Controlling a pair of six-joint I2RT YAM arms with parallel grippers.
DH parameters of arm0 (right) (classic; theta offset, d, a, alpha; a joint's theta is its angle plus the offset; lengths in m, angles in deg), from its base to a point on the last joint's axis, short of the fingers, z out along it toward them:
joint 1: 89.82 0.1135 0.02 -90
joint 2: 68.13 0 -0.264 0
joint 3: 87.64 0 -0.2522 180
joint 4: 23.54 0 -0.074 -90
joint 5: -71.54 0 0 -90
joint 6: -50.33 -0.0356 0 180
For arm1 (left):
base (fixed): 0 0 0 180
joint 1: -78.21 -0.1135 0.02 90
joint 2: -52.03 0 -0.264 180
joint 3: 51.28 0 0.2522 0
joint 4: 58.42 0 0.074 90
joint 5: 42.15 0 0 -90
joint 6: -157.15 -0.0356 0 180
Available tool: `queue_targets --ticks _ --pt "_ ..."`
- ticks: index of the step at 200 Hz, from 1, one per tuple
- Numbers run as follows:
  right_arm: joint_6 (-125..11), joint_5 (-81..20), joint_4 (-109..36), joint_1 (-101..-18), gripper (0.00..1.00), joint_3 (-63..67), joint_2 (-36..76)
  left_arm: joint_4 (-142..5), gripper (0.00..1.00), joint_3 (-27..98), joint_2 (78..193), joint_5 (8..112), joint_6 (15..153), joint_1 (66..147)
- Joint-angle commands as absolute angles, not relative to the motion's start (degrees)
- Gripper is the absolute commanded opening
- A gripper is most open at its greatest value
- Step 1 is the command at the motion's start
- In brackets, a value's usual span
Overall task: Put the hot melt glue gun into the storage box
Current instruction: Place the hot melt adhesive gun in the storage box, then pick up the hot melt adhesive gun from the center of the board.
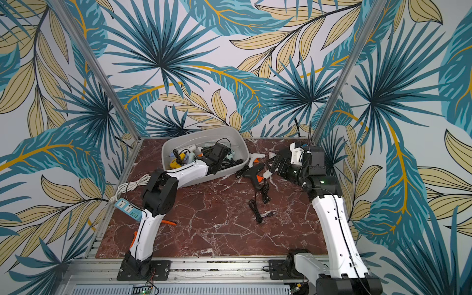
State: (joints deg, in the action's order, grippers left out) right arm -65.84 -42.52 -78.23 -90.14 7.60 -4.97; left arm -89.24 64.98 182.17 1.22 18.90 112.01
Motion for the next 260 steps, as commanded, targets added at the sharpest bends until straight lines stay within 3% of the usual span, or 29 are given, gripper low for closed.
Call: queue_targets --ticks 1,74,122,190,260 --pt "-66.6 -42.4 -77.5 -89.9 0.97 8.6 -5.5 -100.3 0.7 67.3 177.5 7.3 24.8 112.9" --pt "-69.9 -26.8 -83.7 -89.6 0.93 9.2 -4.1 -110.1 1.0 66.5 164.3 20.6 40.0 112.9" --pt "-74.8 -14.9 -85.3 -86.0 0.88 11.7 -1.6 -107.0 1.0 60.6 153.3 24.9 56.3 109.9" --pt "-77.3 -9.8 -79.1 -81.9 0.87 11.6 13.2 -90.8 1.0 35.7 132.3 36.4 83.6 99.2" --pt "-79.2 -5.2 -75.3 -82.0 0.8 0.7 34.0 -84.9 1.0 23.0 124.8 42.1 91.5 94.2"
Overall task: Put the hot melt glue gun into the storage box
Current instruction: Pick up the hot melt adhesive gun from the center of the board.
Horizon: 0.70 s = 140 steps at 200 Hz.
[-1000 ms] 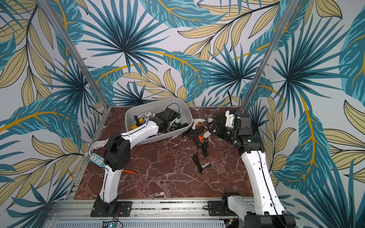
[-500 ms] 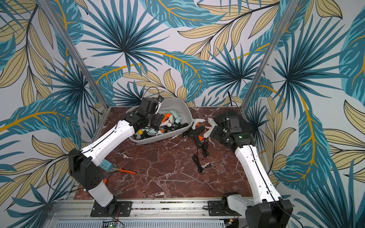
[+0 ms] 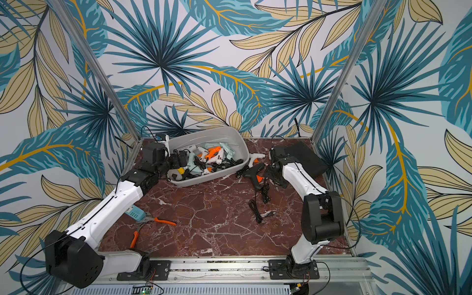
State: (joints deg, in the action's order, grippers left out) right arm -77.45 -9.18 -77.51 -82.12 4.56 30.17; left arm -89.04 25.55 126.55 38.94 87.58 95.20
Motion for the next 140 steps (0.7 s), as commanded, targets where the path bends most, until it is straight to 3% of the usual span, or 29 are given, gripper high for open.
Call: queue_targets --ticks 1,54,140 --pt "-79.3 -5.1 -75.3 -82.0 0.8 0.4 34.2 -84.9 1.0 22.9 124.7 42.1 91.6 94.2" --pt "-80.5 -2.6 -75.1 -83.0 0.76 -8.7 45.5 -82.4 1.0 19.3 123.6 44.5 93.4 92.5" --pt "-79.4 -6.0 -74.2 -84.2 0.7 -13.8 53.8 -81.4 1.0 18.4 123.7 47.8 94.4 91.7"
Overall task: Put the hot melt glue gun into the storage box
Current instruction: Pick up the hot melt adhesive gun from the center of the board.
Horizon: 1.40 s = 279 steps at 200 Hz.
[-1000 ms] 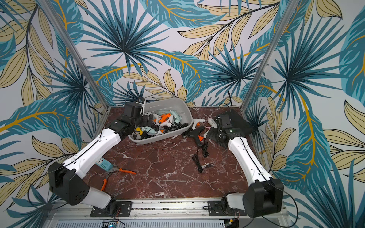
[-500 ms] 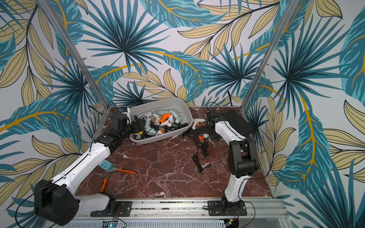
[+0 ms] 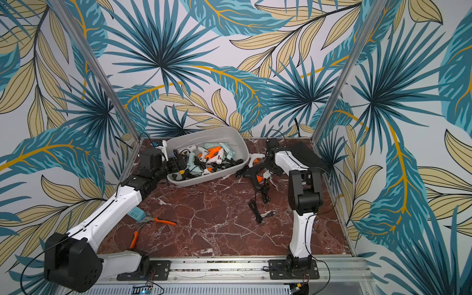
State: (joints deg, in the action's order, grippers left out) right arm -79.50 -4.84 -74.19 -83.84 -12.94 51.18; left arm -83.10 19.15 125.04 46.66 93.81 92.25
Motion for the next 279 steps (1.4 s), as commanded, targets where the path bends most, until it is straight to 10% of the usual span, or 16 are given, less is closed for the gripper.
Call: queue_targets --ticks 1,49,69,157,279 --pt "-79.4 -6.0 -74.2 -84.2 0.7 -13.9 53.9 -81.4 1.0 18.4 123.7 47.8 94.4 91.7" --pt "-80.4 -7.0 -74.0 -84.3 0.63 -13.6 56.5 -80.8 1.0 18.3 123.9 48.0 94.7 91.5" --pt "-80.9 -6.8 -74.0 -84.3 0.41 -12.9 56.7 -80.5 1.0 18.2 124.1 48.2 95.1 91.4" --pt "-80.4 -2.1 -74.0 -84.4 0.0 -5.2 45.5 -79.9 1.0 17.6 123.6 48.5 95.6 91.2" --pt "-82.1 -10.7 -71.0 -82.0 0.0 5.7 16.0 -71.9 1.0 18.1 125.9 67.8 103.0 92.9"
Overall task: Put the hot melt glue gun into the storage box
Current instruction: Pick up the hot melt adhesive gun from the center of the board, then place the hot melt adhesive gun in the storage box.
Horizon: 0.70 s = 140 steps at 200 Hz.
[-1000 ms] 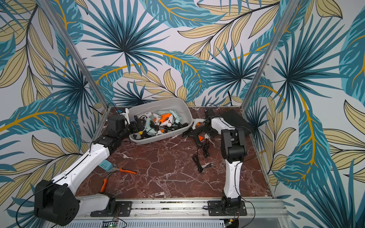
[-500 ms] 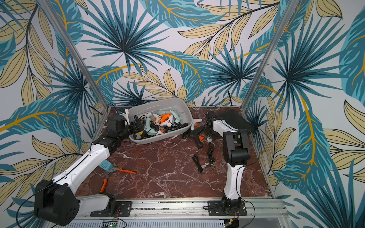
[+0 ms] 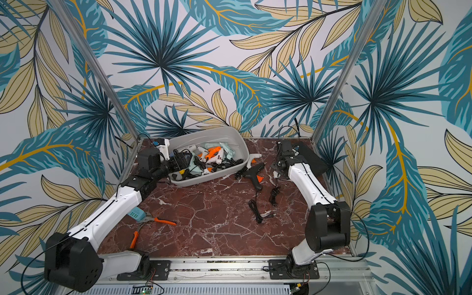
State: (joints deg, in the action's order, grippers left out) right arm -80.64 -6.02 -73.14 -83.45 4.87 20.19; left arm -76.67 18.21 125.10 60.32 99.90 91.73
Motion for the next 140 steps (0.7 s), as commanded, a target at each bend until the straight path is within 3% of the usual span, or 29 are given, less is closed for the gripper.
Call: queue_targets --ticks 1,75,140 --pt "-82.2 -10.9 -70.9 -81.9 0.0 5.7 15.7 -71.9 1.0 18.1 126.0 68.0 103.1 93.0" --pt "-89.7 -18.8 -63.1 -74.6 0.0 5.3 9.7 -59.3 0.96 22.7 133.8 76.5 109.1 106.5" --pt "-93.7 -18.2 -56.3 -68.5 0.0 4.4 12.0 -60.8 0.89 29.3 140.4 73.9 105.9 114.1"
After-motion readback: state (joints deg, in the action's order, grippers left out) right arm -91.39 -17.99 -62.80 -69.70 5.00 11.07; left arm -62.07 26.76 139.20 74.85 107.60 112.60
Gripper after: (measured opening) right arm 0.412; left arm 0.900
